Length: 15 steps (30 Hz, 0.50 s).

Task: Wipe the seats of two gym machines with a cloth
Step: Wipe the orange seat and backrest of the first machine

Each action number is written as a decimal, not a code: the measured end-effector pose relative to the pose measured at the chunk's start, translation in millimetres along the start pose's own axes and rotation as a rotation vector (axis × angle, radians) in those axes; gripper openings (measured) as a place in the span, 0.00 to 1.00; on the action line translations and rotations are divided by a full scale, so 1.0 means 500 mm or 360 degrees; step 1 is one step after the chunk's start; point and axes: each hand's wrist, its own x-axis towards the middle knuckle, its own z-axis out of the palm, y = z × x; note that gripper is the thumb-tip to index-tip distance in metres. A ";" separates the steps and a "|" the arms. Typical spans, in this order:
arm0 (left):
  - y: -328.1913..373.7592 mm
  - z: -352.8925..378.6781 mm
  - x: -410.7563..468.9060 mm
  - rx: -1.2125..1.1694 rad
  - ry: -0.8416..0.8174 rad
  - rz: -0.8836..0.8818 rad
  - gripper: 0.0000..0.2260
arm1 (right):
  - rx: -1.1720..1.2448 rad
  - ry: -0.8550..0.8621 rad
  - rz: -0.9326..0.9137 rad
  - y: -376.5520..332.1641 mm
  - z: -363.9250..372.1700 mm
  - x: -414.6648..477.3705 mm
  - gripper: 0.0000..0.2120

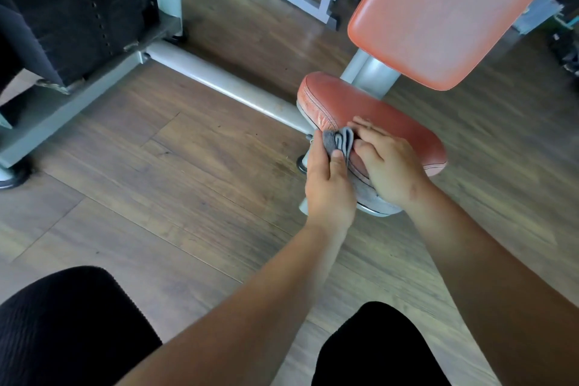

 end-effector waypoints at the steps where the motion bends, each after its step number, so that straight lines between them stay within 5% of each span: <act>1: 0.005 -0.001 0.008 -0.0029 -0.0009 -0.0037 0.21 | 0.0001 -0.0005 0.0005 -0.001 0.000 0.000 0.27; 15: -0.002 0.016 -0.065 0.0048 0.0028 0.0116 0.22 | -0.0019 -0.0001 -0.0014 0.001 -0.001 -0.001 0.27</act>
